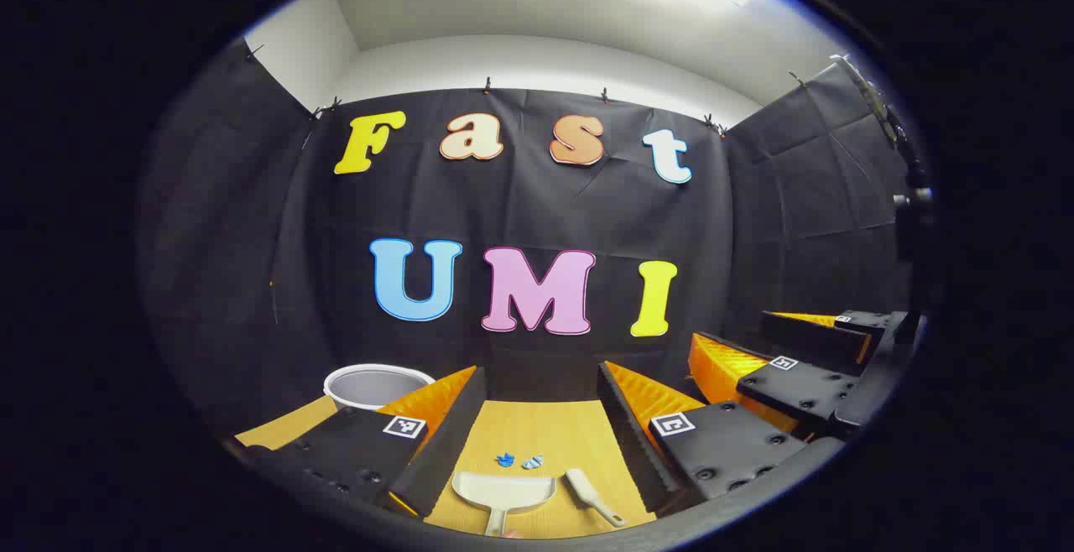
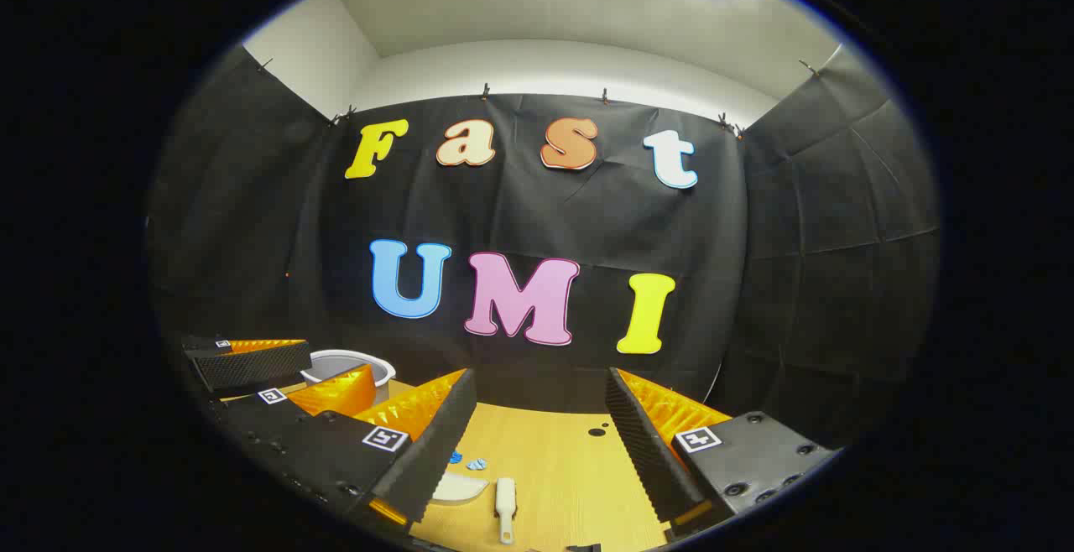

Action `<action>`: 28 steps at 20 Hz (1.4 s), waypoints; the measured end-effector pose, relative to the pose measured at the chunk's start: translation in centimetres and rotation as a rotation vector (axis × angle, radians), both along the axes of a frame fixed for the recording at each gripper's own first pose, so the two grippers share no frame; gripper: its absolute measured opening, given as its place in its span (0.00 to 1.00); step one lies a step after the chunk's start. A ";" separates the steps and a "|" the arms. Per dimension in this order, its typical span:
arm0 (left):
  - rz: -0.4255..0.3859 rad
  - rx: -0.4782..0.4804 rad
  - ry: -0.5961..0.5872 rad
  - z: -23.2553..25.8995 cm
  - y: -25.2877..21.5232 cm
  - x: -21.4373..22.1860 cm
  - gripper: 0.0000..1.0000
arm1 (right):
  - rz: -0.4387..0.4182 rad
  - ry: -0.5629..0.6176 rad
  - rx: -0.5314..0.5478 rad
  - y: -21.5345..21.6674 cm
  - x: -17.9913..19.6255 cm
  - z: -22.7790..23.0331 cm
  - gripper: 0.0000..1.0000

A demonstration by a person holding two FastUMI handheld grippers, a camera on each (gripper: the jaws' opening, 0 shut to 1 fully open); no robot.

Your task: Pick up the small broom and dustpan from the desktop, sweep the trash into the dustpan with the broom, and then empty the trash into the garbage bin.

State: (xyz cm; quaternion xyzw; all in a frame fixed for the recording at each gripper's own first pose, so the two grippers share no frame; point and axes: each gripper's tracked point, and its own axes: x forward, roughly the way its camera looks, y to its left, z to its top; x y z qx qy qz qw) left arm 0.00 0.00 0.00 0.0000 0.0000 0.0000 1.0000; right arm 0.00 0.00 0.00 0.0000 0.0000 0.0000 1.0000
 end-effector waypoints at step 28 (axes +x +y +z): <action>-0.019 0.007 0.009 -1.6 1.7 -0.5 0.80 | -0.023 0.052 -0.011 1.1 -0.2 -2.1 0.99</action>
